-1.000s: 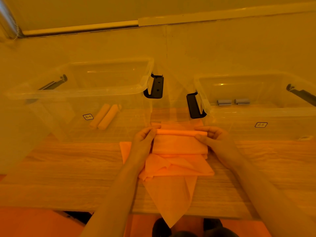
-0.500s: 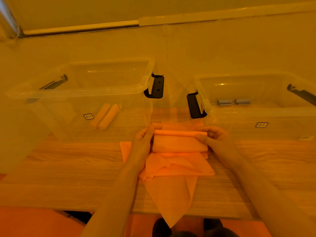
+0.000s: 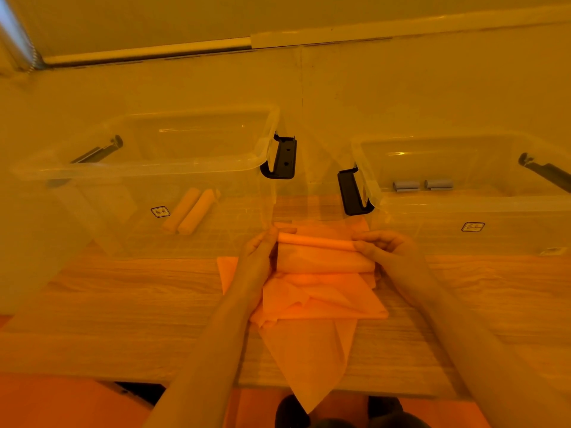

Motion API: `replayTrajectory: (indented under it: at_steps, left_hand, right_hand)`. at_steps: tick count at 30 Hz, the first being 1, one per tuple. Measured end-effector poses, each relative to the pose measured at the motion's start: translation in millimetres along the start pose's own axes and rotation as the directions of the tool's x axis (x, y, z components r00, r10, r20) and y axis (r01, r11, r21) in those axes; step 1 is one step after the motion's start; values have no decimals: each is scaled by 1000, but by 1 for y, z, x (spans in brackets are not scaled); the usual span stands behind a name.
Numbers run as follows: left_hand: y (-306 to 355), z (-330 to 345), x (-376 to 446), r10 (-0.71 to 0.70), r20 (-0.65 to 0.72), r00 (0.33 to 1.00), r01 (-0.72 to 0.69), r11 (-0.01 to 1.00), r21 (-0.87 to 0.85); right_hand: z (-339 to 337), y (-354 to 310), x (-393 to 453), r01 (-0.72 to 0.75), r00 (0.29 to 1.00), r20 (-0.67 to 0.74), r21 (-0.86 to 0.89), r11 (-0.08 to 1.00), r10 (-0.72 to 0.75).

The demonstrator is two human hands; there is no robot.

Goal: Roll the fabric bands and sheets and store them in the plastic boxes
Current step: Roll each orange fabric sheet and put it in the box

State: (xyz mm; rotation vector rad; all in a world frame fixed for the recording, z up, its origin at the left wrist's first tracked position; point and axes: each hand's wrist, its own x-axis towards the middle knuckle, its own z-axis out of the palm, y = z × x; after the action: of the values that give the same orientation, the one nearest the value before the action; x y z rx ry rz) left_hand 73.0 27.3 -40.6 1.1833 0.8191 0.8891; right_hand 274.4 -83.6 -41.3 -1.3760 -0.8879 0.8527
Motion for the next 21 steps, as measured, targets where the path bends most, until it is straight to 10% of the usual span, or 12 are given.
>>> replayTrajectory:
  at_steps: [21]
  left_hand:
    - [10, 3, -12, -6, 75, 997, 11, 997, -73]
  right_hand:
    - [10, -9, -17, -71, 995, -50, 274, 959, 88]
